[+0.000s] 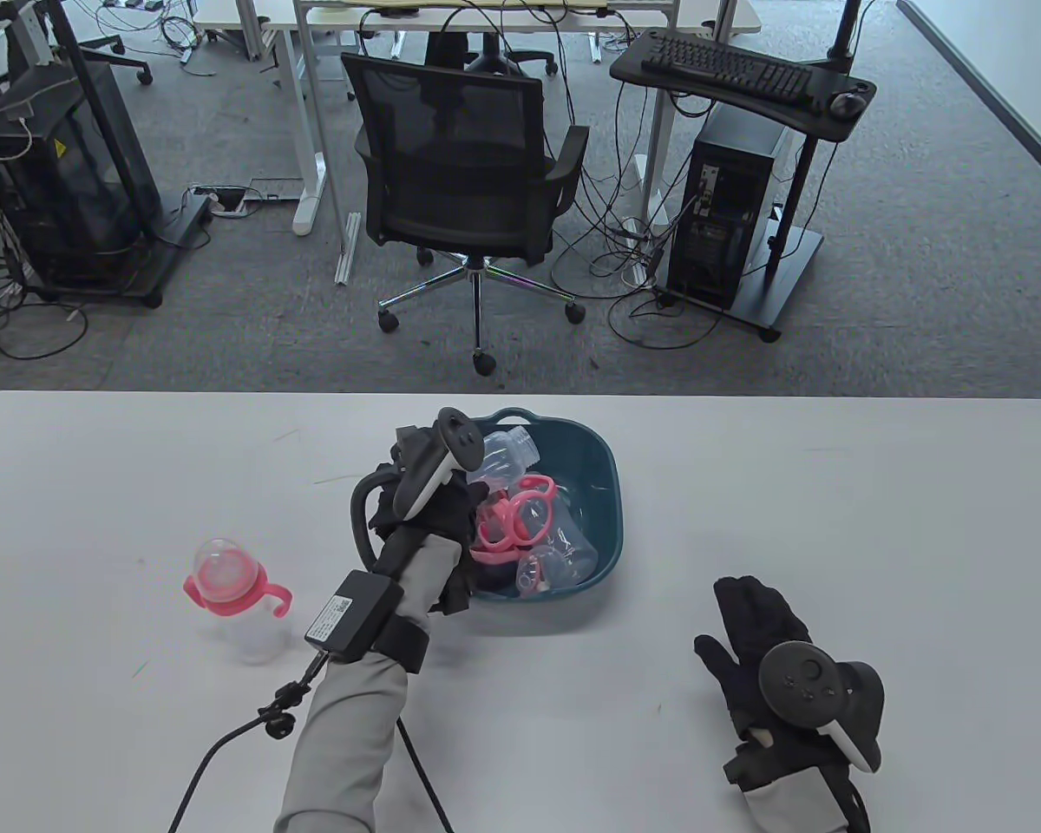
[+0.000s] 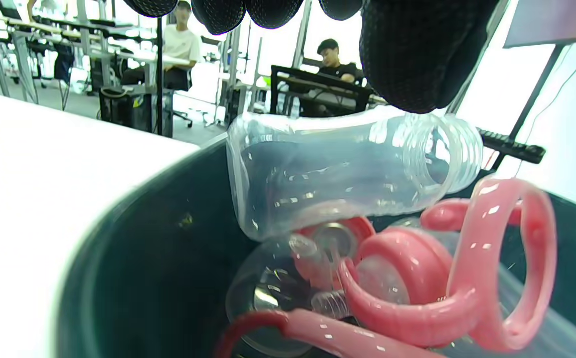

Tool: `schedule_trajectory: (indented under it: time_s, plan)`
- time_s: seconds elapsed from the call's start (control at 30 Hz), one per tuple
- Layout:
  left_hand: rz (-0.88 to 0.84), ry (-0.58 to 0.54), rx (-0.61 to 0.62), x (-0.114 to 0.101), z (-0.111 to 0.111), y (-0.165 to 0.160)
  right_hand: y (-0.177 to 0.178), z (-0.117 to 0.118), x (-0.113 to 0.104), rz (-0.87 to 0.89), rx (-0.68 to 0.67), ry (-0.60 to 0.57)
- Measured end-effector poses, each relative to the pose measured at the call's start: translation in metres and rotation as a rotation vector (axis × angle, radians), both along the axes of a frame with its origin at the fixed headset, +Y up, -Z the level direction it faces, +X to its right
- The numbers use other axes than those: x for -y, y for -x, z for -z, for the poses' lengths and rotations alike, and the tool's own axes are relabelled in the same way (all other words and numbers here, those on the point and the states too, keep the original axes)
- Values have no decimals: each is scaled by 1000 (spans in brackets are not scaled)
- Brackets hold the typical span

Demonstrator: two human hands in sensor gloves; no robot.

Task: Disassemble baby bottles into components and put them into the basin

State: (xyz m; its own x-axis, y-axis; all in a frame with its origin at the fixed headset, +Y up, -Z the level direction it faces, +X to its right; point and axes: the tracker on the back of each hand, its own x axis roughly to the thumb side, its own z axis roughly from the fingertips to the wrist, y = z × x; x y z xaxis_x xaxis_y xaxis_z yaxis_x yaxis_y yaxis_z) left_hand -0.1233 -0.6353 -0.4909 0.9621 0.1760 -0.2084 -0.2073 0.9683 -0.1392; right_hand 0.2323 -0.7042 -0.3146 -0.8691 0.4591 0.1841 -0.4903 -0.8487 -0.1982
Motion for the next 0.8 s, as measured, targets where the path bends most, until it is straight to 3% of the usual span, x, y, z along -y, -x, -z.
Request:
schedule_trajectory:
  time_s: [0.2,0.4,0.8]
  plan:
    - [39,-73,12,-28,-32,19,3,0,2,-1,-13,3]
    - [91,-123,-54,-52,-69,56,8,-1,2,-2,-34,8]
    - [136,-91,-244,-40,-117,146,22,-1,1,-16,-90,24]
